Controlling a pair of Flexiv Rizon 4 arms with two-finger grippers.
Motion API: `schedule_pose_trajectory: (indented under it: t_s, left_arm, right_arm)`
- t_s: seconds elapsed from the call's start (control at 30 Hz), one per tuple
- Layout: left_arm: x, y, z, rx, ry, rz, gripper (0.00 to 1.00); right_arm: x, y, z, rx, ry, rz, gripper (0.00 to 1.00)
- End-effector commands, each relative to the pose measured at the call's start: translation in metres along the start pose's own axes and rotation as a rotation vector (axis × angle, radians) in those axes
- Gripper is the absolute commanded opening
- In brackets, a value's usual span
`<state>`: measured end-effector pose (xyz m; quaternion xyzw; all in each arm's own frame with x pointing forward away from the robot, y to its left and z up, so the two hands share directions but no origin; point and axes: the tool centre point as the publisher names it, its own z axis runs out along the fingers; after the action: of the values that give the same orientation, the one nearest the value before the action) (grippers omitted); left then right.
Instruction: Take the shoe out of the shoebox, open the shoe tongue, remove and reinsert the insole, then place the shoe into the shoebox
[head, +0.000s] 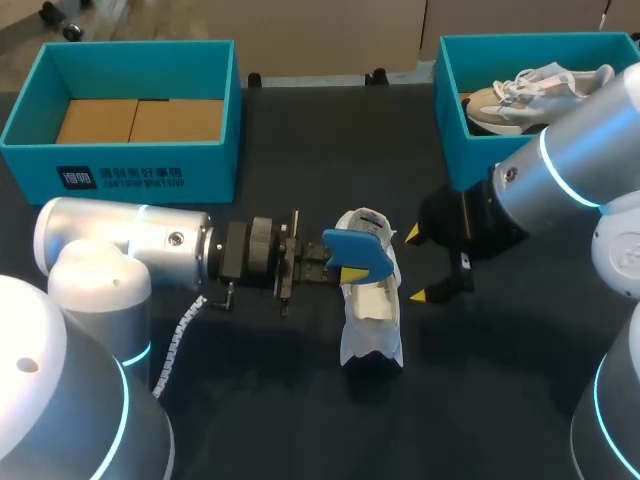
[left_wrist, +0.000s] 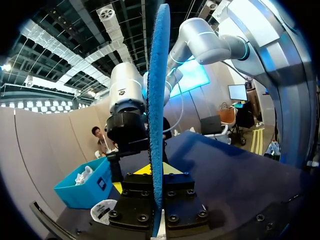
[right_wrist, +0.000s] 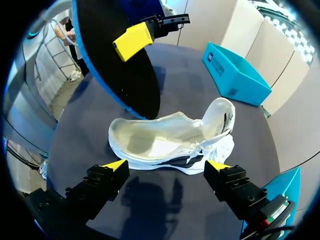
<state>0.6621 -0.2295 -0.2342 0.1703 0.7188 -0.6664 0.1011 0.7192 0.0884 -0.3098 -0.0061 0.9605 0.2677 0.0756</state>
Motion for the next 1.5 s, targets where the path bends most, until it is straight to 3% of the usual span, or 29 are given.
schedule_pose_trajectory:
  t_s: [0.03, 0.43, 1.5]
  left_arm:
    - [0.001, 0.011, 0.009, 0.011, -0.003, 0.008, 0.0]
    - [0.006, 0.026, 0.025, 0.013, -0.006, -0.039, 0.0]
    - [0.012, 0.067, 0.03, -0.05, -0.006, -0.043, 0.0]
  right_arm:
    - [0.0, 0.0, 0.001, 0.001, -0.002, 0.001, 1.0]
    - [0.0, 0.0, 0.001, 0.001, -0.002, 0.001, 1.0]
    - [0.0, 0.0, 0.001, 0.001, -0.002, 0.001, 1.0]
